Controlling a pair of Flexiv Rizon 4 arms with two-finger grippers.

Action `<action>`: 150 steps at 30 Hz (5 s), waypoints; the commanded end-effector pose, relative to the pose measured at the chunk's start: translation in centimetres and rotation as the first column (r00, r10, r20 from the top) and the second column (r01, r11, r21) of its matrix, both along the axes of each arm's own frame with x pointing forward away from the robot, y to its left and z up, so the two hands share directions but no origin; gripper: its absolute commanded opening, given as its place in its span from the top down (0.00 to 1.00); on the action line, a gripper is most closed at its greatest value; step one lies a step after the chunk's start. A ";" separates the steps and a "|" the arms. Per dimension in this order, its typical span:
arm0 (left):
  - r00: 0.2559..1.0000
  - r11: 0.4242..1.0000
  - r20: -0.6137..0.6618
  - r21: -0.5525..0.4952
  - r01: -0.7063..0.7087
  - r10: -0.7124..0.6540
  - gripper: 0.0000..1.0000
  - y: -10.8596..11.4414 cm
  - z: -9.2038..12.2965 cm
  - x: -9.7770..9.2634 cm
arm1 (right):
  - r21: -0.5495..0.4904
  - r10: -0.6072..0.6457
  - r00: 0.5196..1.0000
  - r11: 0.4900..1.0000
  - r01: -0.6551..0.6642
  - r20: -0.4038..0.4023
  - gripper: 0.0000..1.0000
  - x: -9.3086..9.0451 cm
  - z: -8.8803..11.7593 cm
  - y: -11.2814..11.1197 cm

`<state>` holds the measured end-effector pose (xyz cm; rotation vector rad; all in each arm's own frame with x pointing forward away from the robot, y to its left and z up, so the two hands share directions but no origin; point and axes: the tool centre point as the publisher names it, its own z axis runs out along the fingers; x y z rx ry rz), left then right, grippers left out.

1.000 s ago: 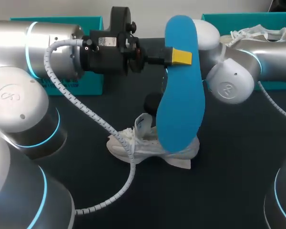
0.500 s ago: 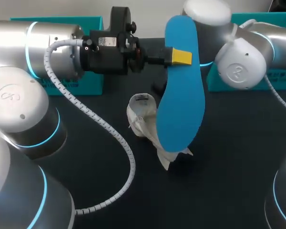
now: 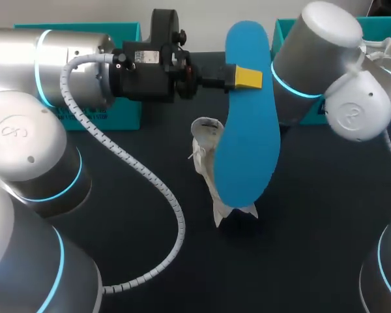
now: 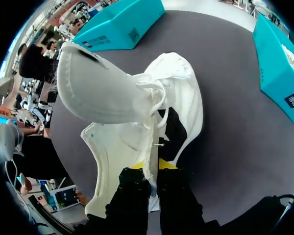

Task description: Take the shoe out of the shoebox, open the shoe tongue, remove and reinsert the insole, then place the shoe into the shoebox

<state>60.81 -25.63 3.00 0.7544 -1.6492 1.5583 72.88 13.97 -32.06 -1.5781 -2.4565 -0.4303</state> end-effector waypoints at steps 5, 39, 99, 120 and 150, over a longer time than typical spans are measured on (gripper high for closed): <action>1.000 1.000 0.000 0.001 -0.001 0.001 1.00 0.0 0.0 -0.1 | 0.006 -0.016 1.000 1.000 0.016 0.027 1.00 0.1 -0.1 0.4; 1.000 1.000 0.000 0.001 -0.001 0.001 1.00 0.0 0.0 -0.1 | 0.111 -0.155 0.988 0.982 0.151 0.027 1.00 -0.1 -5.2 2.1; 1.000 1.000 0.000 0.001 -0.001 0.001 1.00 0.0 0.0 -0.1 | 0.821 -0.179 0.934 0.444 0.358 -0.310 0.00 -3.0 11.8 -4.1; 1.000 1.000 0.000 0.001 -0.001 0.001 1.00 0.0 0.0 -0.1 | 0.817 -0.135 0.934 0.453 0.356 -0.332 0.00 -3.3 15.6 -4.2; 0.954 0.995 0.298 -0.097 -0.011 0.039 1.00 1.3 -1.3 -0.8 | 0.817 -0.135 0.934 0.453 0.356 -0.332 0.00 -3.3 15.6 -4.2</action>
